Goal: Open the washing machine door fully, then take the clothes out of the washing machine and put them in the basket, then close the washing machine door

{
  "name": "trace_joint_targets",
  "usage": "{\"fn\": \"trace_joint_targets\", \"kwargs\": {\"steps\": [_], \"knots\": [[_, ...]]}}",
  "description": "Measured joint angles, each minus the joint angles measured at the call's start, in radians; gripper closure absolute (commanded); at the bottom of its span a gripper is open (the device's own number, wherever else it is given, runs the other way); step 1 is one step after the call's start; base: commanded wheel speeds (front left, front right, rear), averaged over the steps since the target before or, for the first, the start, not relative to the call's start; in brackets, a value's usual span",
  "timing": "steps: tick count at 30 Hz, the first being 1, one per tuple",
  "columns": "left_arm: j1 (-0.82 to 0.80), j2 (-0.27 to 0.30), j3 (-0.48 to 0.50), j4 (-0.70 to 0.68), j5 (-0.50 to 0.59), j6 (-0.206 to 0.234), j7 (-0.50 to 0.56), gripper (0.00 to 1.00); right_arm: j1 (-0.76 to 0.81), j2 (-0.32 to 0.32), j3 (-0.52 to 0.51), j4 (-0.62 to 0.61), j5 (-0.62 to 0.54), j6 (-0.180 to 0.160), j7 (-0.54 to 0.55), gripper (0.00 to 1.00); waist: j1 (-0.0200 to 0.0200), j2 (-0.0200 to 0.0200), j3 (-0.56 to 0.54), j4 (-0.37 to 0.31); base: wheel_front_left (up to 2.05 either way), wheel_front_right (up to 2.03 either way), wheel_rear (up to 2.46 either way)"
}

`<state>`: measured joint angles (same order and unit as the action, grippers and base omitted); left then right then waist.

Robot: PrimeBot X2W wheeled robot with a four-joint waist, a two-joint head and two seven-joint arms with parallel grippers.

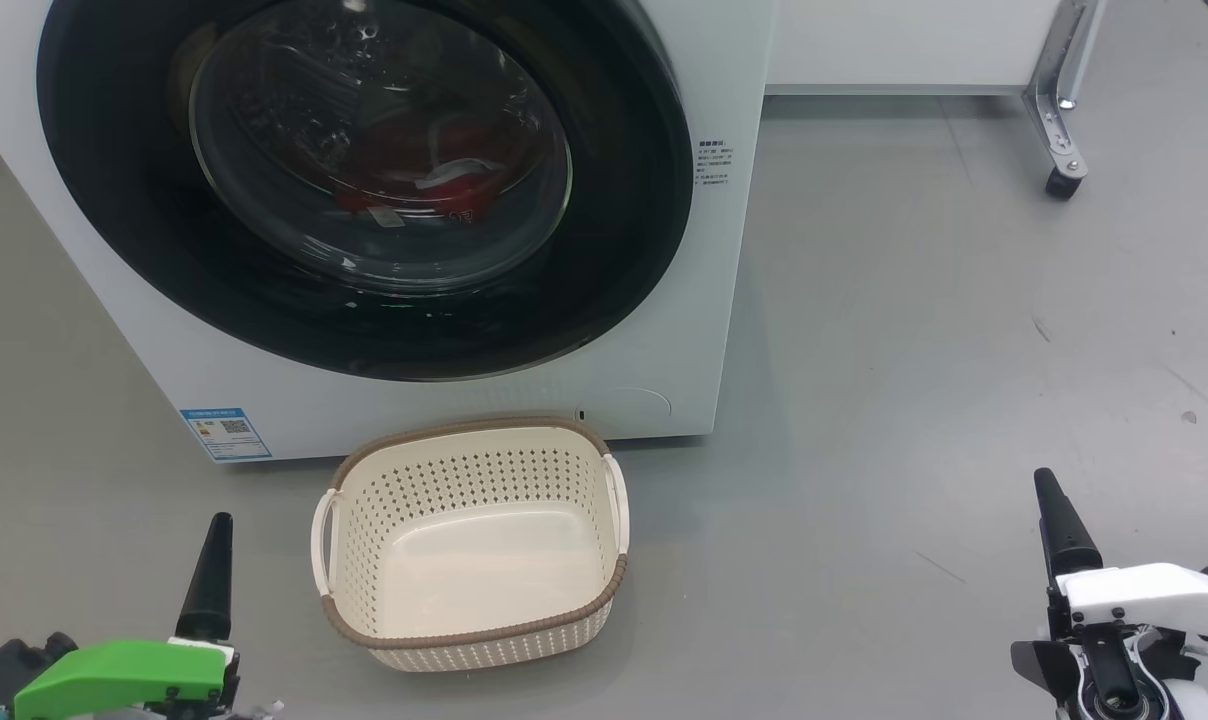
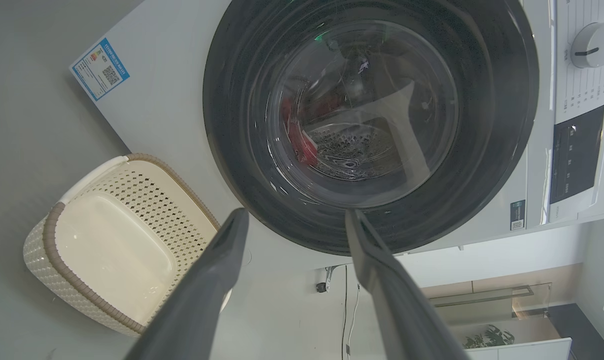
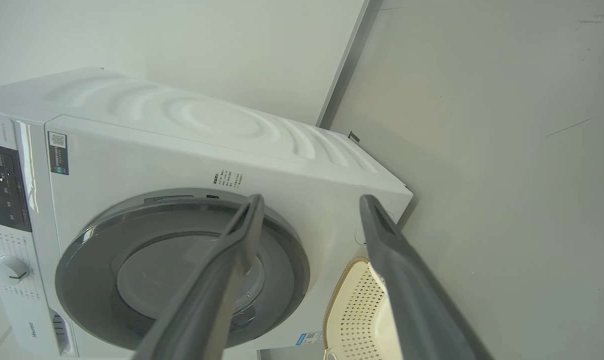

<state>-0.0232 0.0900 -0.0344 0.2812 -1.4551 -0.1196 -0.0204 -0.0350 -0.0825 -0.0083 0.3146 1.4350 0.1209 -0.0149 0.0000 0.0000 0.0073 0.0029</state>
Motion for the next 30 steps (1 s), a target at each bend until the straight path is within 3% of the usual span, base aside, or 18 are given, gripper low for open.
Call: {"fn": "trace_joint_targets", "kwargs": {"steps": [13,30], "knots": [[-0.02,0.035,-0.035,-0.025,0.244,0.012,-0.036,0.0,-0.035,-0.039,0.081,-0.004,-0.265,-0.037,-0.038,0.0,0.0,0.0,-0.001,0.0,0.0,0.0,0.0],[-0.021,0.062,-0.137,-0.028,0.544,0.071,-0.087,0.0,-0.056,-0.068,0.201,-0.002,-0.572,-0.089,-0.089,0.0,0.0,0.0,-0.003,0.002,0.0,0.0,0.0]]}}
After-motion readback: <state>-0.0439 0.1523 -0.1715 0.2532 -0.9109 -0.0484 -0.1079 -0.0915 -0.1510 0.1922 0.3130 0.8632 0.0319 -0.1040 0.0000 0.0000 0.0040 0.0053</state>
